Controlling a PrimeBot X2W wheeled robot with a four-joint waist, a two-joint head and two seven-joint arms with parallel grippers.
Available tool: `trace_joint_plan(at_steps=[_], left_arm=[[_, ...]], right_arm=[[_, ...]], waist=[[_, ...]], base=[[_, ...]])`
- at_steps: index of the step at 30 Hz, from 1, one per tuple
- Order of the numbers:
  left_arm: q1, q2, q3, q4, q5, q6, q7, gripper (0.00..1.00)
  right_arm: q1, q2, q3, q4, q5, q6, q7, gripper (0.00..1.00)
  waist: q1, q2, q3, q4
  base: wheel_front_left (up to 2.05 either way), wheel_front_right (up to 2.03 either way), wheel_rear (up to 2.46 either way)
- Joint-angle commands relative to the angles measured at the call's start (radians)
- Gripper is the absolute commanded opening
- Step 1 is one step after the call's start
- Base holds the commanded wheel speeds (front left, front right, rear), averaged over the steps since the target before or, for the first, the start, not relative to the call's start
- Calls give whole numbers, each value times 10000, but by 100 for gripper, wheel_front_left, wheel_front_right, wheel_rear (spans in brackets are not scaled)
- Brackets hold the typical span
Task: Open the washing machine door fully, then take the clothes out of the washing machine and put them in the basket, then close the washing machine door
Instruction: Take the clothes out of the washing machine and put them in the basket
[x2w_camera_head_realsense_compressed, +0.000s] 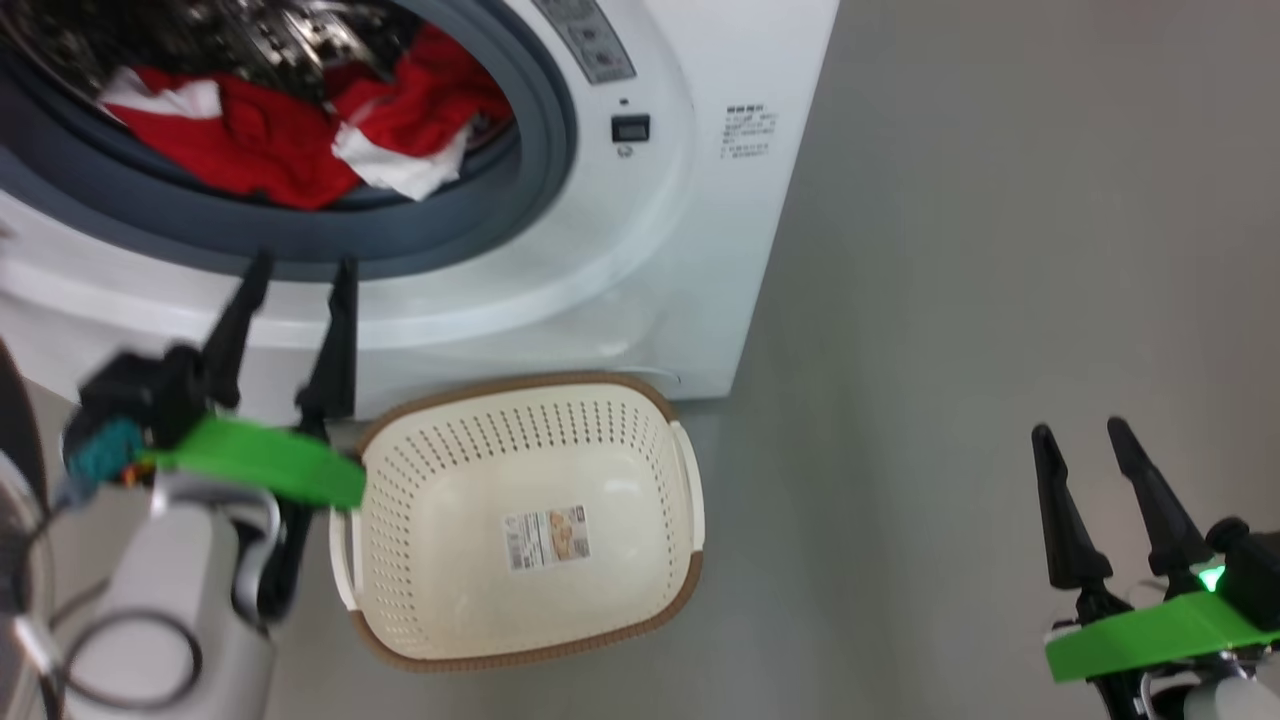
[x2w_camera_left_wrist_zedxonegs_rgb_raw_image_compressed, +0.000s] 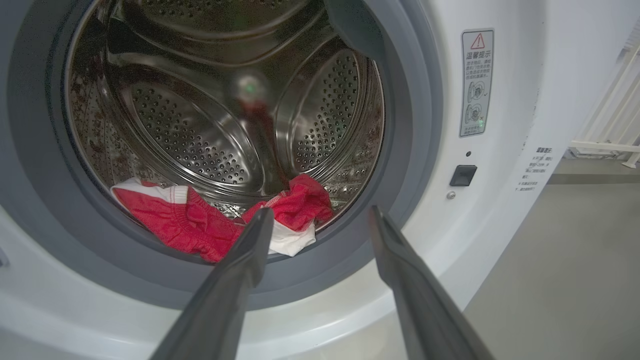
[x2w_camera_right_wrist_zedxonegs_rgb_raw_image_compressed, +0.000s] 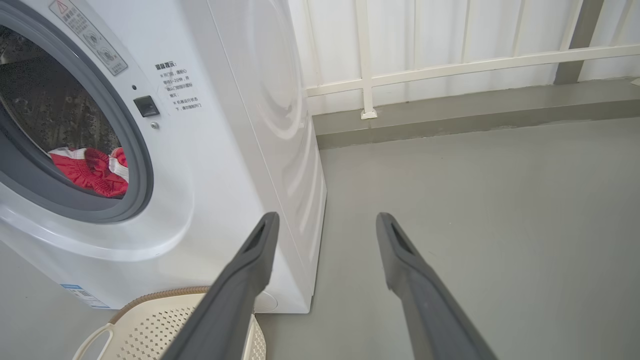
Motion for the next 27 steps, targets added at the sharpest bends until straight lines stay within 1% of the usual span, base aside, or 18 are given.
trace_joint_plan(at_steps=[1,5,6,13,16,21,24,27], left_arm=[[-1155,417,127,563,-16,17,-78,100],[-2529,679,-315,1824,-87,17,-78,100],[-2529,679,-315,1824,-87,17,-78,100],[-4567,1117,-1152,4098,-262,17,-67,100],[-5313,1215,-1475,4938,-424,17,-58,100],[-6296,1424,-1783,6018,-813,17,-52,100],[-6718,1540,-1909,6446,-1017,17,-57,100],[-7066,1778,-2016,6835,-1085,17,-63,100]], right_arm=[[-431,-50,252,-345,-163,63,-92,100],[-723,64,227,-423,-173,63,-92,100],[-723,64,227,-423,-173,63,-92,100],[-1159,225,204,-584,-193,63,-92,100],[-1312,273,242,-629,-204,63,-92,100],[-1506,344,349,-668,-217,63,-92,100],[-1550,388,414,-684,-221,63,-92,100],[-1578,425,511,-691,-213,63,-92,100]], waist=[[0,-1,786,-262],[0,-1,1347,-458],[0,-1,1347,-458],[0,-1,2165,-738],[0,-1,2417,-851],[0,-1,2726,-1045],[0,-1,2837,-1154],[0,-1,2941,-1314]], base=[[0,0,0],[0,0,0],[0,0,0],[0,0,0],[0,0,0],[0,0,0],[0,0,0],[0,0,0]])
